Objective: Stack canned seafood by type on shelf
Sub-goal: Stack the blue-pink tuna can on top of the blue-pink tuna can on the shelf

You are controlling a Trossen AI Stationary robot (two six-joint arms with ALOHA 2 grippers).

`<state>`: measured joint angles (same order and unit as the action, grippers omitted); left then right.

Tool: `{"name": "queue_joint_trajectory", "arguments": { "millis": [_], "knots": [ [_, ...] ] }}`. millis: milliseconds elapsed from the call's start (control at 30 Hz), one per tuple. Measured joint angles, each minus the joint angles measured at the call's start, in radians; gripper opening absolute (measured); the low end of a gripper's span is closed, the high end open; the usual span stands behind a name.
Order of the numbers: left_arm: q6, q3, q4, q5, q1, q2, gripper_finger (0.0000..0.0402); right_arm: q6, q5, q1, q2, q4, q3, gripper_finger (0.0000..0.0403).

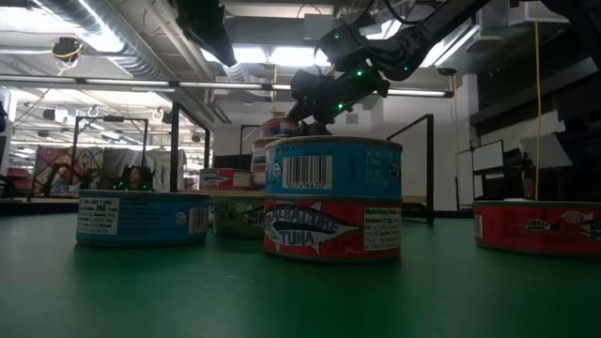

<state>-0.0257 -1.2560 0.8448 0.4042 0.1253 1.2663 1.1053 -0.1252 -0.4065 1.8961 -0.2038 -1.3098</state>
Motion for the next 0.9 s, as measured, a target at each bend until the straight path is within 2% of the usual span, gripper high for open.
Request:
{"name": "queue_joint_trajectory", "arguments": {
  "millis": [333, 700, 900],
  "knots": [
    [0.000, 0.000, 0.000, 0.000, 0.000, 0.000, 0.0134, -0.001, 0.013, 0.000, 0.000, 0.157, -0.059, 0.0266],
    [0.000, 0.000, 0.000, 0.000, 0.000, 0.000, 0.0134, -0.007, 0.014, 0.000, 0.000, 0.163, -0.107, 0.0266],
    [0.000, 0.000, 0.000, 0.000, 0.000, 0.000, 0.0134, -0.007, 0.014, 0.000, 0.000, 0.256, -0.107, 0.0266]
  ]
}}
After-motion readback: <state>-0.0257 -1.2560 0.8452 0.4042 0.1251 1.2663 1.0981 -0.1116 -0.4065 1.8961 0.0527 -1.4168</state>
